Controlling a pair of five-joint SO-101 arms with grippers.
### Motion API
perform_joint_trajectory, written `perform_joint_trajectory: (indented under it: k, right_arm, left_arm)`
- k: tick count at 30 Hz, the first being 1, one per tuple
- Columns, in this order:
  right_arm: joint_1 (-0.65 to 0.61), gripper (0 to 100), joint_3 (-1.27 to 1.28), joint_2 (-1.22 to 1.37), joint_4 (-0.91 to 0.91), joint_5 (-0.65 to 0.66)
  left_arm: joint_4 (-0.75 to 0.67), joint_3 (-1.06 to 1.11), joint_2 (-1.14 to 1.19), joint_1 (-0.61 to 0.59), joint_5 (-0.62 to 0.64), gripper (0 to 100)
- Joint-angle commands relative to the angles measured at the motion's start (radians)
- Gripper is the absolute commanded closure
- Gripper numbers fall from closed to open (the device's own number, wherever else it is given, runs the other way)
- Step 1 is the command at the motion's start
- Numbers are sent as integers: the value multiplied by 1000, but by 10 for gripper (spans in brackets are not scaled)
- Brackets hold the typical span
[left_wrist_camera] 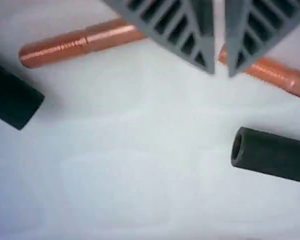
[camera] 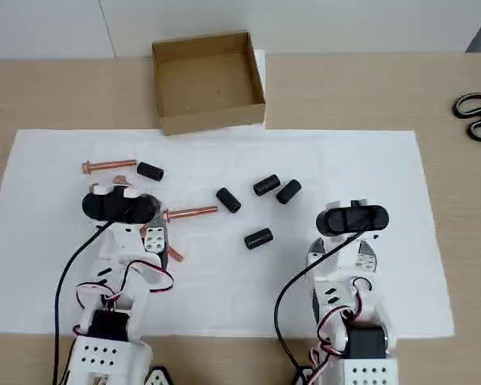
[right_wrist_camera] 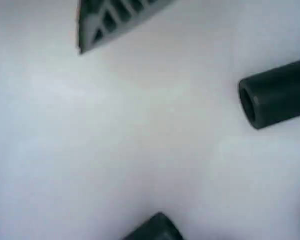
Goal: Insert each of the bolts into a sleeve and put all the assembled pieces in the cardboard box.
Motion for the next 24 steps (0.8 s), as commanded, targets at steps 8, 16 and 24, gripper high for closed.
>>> perform_joint_trajectory:
  k: [8,16,24]
  right_arm:
    - [-2,713,-8,-16,-2,5]
    - [-2,713,-92,-15,33,106]
    - [-36,713,-399,-13,252,253]
  left_arm:
    - [255,-464,-8,-2,-6,993]
    - [743,-883,3,-29,-21,993]
    - [887,-1043,232,-103,-38,993]
